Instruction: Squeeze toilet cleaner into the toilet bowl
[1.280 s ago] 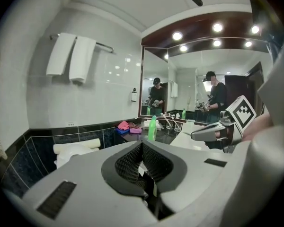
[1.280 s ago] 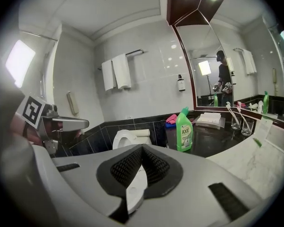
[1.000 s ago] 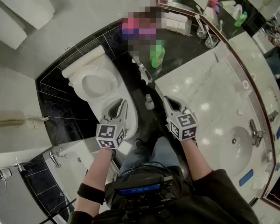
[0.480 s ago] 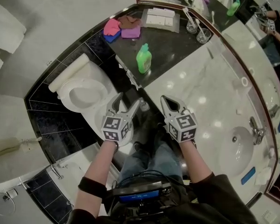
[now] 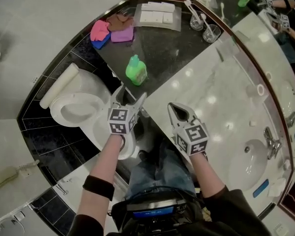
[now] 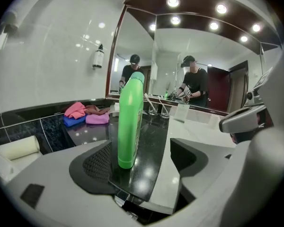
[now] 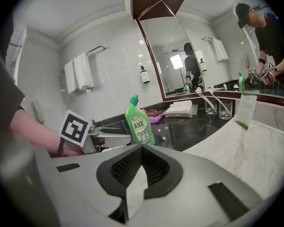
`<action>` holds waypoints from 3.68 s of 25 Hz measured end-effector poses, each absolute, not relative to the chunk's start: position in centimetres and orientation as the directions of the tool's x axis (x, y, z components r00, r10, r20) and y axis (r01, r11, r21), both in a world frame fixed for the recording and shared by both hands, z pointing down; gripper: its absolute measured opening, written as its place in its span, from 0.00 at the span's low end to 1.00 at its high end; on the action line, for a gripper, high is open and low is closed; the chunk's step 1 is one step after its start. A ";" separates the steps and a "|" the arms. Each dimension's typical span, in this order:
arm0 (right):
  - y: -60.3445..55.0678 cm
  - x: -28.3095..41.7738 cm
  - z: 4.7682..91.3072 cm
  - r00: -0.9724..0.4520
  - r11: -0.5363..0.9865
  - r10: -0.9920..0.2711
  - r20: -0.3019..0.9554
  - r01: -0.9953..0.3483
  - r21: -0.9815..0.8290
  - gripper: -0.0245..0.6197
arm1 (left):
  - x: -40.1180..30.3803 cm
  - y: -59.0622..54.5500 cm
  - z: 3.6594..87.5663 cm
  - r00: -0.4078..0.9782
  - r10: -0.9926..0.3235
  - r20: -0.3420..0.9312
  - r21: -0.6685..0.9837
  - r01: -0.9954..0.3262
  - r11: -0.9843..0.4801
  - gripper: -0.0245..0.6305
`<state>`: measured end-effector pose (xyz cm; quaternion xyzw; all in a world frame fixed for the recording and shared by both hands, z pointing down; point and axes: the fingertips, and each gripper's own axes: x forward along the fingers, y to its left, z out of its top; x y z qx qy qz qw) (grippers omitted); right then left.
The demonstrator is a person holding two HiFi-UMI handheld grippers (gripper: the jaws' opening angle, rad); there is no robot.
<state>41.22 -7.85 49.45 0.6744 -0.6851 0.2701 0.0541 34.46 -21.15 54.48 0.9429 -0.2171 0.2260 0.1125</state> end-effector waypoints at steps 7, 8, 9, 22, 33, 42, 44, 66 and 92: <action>-9.0 44.8 51.9 -0.066 -0.069 -0.885 0.461 -0.960 -0.270 0.06 | 39.5 -24.9 56.8 0.807 -0.372 0.457 0.062 -0.447 -0.893 0.64; -9.1 45.3 52.3 -0.062 -0.073 -0.883 0.465 -0.961 -0.266 0.06 | 39.9 -25.4 57.1 0.806 -0.377 0.456 0.054 -0.448 -0.892 0.65; -9.1 45.8 52.6 -0.058 -0.077 -0.882 0.468 -0.961 -0.264 0.06 | 40.3 -25.8 57.4 0.806 -0.380 0.454 0.048 -0.448 -0.893 0.65; -9.3 48.3 55.2 -0.060 -0.096 -0.865 0.498 -0.954 -0.282 0.06 | 42.4 -27.7 58.6 0.810 -0.400 0.428 0.008 -0.446 -0.895 0.42; -9.3 48.8 55.9 -0.065 -0.088 -0.860 0.506 -0.958 -0.273 0.06 | 42.9 -26.8 57.8 0.812 -0.385 0.438 -0.023 -0.418 -0.908 0.36; -9.4 48.7 55.0 -0.085 -0.062 -0.864 0.495 -0.960 -0.272 0.06 | 41.6 -25.2 56.1 0.815 -0.379 0.439 -0.012 -0.416 -0.909 0.35; -9.4 48.7 54.7 -0.090 -0.054 -0.866 0.492 -0.961 -0.271 0.06 | 41.3 -24.7 55.3 0.818 -0.374 0.438 -0.012 -0.410 -0.912 0.35; -10.8 39.2 47.5 -0.328 0.219 -0.849 0.414 -0.932 -0.288 0.06 | 27.5 -15.2 45.3 0.761 -0.481 0.436 -0.003 -0.533 -0.846 0.35; -7.8 7.0 43.8 -0.544 0.501 -0.741 0.395 -0.838 -0.215 0.06 | -8.0 -5.8 40.3 0.555 -0.711 0.432 -0.035 -0.777 -0.628 0.35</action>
